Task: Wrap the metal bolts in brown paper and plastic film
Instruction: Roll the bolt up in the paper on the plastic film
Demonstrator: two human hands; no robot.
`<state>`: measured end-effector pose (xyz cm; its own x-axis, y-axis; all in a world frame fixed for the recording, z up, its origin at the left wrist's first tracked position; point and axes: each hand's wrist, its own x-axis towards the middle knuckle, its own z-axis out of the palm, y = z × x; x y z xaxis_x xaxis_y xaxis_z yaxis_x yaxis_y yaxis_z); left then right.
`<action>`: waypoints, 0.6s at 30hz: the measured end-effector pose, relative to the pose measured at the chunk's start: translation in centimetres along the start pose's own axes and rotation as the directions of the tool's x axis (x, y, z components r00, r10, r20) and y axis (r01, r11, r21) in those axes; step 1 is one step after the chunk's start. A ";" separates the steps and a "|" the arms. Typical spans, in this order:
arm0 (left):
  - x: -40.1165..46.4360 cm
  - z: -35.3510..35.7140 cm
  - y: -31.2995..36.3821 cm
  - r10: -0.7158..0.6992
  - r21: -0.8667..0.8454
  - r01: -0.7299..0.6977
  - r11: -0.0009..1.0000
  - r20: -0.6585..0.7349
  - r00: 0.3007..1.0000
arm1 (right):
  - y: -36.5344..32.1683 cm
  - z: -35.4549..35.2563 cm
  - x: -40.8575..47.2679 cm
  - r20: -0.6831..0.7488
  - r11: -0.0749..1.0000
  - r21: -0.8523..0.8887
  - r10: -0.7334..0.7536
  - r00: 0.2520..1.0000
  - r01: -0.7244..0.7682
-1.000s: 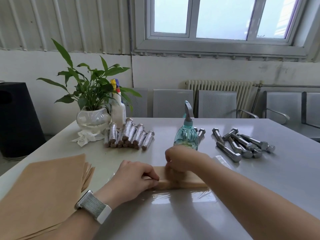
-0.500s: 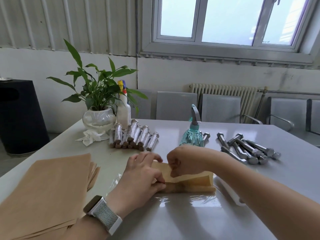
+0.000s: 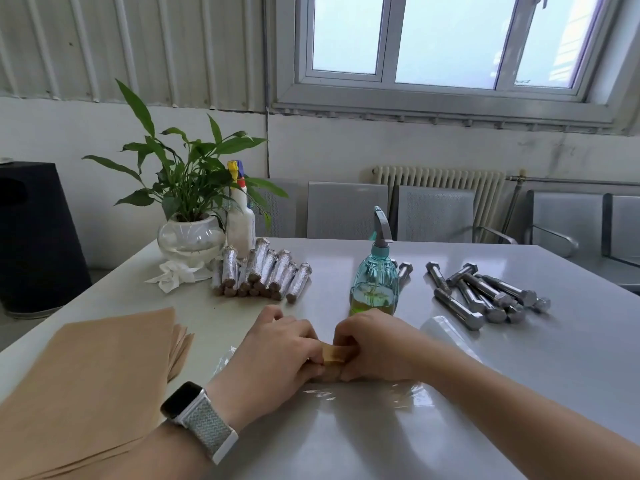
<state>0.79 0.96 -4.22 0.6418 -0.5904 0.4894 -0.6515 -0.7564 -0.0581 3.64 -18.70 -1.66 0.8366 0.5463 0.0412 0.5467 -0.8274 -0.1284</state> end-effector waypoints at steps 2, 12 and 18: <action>-0.1 0.0 0.0 0.044 0.002 -0.044 0.999 -0.019 0.999 | -0.2 0.1 -0.1 -0.014 1.000 -0.032 -0.002 1.000 0.002; -0.3 -0.2 -0.4 -0.110 -0.200 0.108 0.974 0.002 0.994 | -1.3 0.6 -1.7 -0.119 0.991 -0.129 0.026 0.993 -0.041; 2.1 -0.8 -1.0 -0.311 -0.341 0.394 0.854 0.275 0.910 | -2.0 2.1 -3.0 -0.231 0.989 -0.145 0.003 0.973 -0.038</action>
<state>2.46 0.75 -2.44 0.8975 -0.3797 0.2244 -0.4410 -0.7823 0.4399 -0.09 -18.42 -3.57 0.8239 0.4988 0.2691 0.5142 -0.8575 0.0152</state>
